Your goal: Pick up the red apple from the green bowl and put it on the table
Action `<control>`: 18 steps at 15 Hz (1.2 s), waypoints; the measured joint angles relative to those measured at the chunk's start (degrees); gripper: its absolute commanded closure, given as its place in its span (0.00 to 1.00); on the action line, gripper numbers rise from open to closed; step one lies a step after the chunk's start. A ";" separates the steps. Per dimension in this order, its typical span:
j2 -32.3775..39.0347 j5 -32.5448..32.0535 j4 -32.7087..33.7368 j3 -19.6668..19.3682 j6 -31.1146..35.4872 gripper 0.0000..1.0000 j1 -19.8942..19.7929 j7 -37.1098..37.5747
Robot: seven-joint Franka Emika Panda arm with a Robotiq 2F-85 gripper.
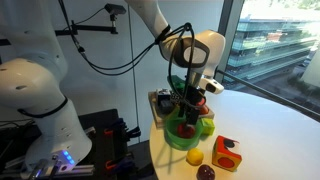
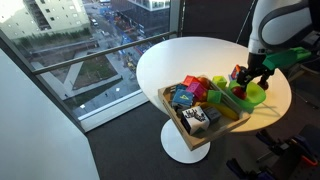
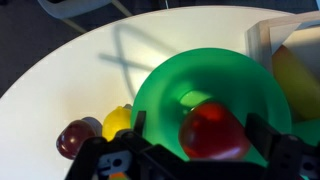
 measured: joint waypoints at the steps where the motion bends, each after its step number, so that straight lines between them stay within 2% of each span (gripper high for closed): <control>1: 0.00 0.00 0.00 0.00 0.00 0.00 0.00 0.00; 6: 0.31 0.02 0.00 0.00 0.60 0.00 0.00 0.00; 14: 2.88 0.05 -0.01 0.15 7.17 0.00 0.18 0.00; 18: 3.56 0.05 -0.01 0.20 8.11 0.00 0.44 0.00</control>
